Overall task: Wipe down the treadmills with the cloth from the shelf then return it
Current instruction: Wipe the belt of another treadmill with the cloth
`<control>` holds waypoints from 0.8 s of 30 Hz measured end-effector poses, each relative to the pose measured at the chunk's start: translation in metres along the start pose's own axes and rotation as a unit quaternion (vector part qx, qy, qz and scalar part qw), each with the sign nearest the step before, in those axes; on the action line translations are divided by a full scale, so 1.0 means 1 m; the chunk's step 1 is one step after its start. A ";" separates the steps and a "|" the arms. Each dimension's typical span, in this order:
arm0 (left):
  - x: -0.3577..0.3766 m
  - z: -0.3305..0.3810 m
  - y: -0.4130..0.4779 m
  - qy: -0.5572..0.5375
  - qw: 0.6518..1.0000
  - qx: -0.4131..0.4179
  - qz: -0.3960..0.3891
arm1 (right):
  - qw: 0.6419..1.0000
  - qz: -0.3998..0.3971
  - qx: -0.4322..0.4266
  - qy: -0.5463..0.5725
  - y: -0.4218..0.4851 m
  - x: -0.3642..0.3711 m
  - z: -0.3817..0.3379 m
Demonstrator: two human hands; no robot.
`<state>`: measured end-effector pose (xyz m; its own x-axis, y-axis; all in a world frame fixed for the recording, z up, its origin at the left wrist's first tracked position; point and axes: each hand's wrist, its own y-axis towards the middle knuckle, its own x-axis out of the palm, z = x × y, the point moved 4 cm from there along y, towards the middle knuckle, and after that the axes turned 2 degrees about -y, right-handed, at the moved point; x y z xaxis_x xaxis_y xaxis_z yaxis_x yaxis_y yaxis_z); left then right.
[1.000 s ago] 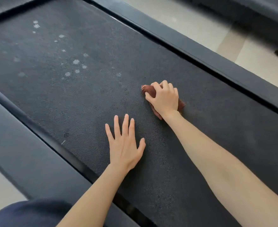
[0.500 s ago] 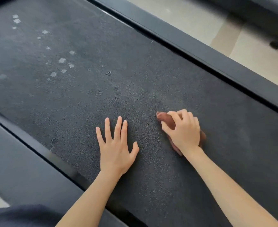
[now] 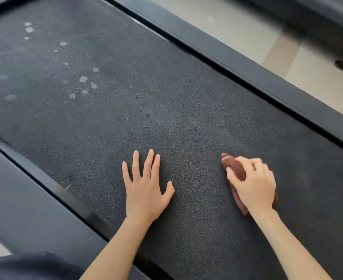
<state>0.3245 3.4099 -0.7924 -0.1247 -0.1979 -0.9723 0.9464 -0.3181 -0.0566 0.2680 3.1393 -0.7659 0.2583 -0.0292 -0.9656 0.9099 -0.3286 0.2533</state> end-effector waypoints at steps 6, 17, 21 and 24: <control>-0.009 0.003 -0.002 -0.011 1.000 -0.006 -0.023 | 0.998 -0.021 0.066 -0.010 0.124 0.031 -0.077; -0.084 -0.131 0.027 0.004 1.000 0.000 0.013 | 0.955 -0.012 -0.291 0.061 0.066 0.025 -0.218; -0.095 -0.200 0.025 0.044 0.999 -0.028 0.005 | 0.980 -0.006 -0.198 0.036 0.101 0.032 -0.193; -0.095 -0.247 0.009 0.046 0.993 -0.104 0.017 | 0.998 -0.024 -0.053 0.011 0.152 0.044 -0.214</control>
<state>0.4186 3.6548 -0.7568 -0.0732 -0.1168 -0.9905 0.9918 -0.1132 -0.0599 0.4870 3.2904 -0.7580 0.2189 0.0050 -0.9757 0.9505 -0.2269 0.2121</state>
